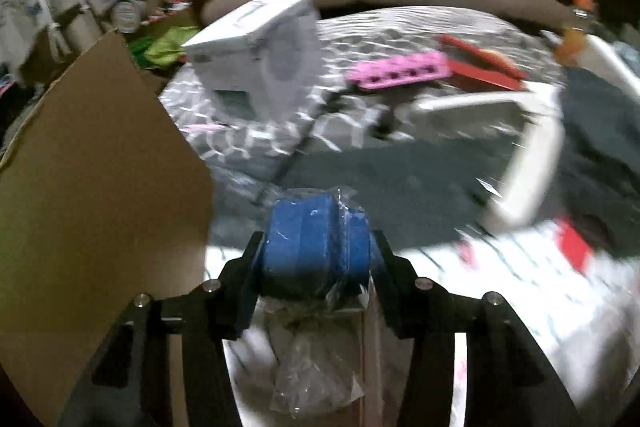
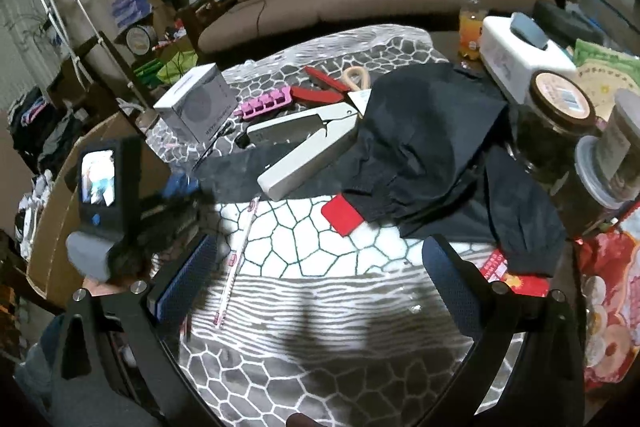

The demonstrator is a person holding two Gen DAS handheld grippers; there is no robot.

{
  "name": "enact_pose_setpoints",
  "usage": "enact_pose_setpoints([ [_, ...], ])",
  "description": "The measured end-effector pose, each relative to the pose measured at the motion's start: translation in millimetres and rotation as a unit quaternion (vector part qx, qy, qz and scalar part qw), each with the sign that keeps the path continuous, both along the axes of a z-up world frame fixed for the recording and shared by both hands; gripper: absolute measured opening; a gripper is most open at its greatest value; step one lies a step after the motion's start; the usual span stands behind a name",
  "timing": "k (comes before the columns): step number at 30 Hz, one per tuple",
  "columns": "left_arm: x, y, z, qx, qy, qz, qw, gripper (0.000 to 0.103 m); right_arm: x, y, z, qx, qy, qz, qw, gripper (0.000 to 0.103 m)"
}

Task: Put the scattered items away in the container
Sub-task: 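Grasp the blue bagged item on the table with the left tool, then grasp the tan coiled cable with the right tool while the left tool holds the blue bag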

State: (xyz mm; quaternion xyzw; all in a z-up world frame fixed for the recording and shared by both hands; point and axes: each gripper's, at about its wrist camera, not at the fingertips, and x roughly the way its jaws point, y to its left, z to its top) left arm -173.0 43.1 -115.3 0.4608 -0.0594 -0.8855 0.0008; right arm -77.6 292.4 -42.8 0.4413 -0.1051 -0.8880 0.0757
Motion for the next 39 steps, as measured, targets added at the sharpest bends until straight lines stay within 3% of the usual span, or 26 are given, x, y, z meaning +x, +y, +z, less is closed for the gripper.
enact_pose_setpoints([
  [6,79,-3,41,0.079,0.035,-0.078,0.9931,0.049,-2,23,5,-0.047,0.000,-0.015,0.999,0.103],
  [9,102,-8,47,0.124,0.037,-0.093,0.9872,0.049,-4,29,6,-0.046,0.007,-0.012,0.999,0.103],
  [11,112,-8,45,0.129,0.043,-0.101,0.9856,0.049,-8,35,9,-0.056,0.022,-0.007,0.998,0.102],
  [14,113,-3,38,0.115,0.037,-0.109,0.9866,0.049,-19,45,17,-0.083,0.050,0.006,0.995,0.088],
  [18,103,-2,29,0.123,0.012,-0.094,0.9879,0.049,-56,44,27,-0.018,0.054,0.014,0.998,0.073],
  [24,111,-15,54,0.139,0.046,-0.094,0.9847,0.050,-189,31,13,0.070,-0.005,0.054,0.996,0.059],
  [28,112,-24,63,0.151,0.060,-0.090,0.9825,0.050,-283,28,-31,0.119,-0.086,0.078,0.986,0.044],
  [32,112,-30,63,0.155,0.049,-0.088,0.9828,0.050,-327,32,-72,0.106,-0.146,0.093,0.979,0.042],
  [36,115,-32,66,0.157,0.043,-0.095,0.9821,0.050,-341,21,-92,0.085,-0.161,0.111,0.977,0.042],
  [39,116,-30,66,0.151,0.042,-0.099,0.9826,0.050,-343,11,-105,0.103,-0.163,0.103,0.976,0.046],
])
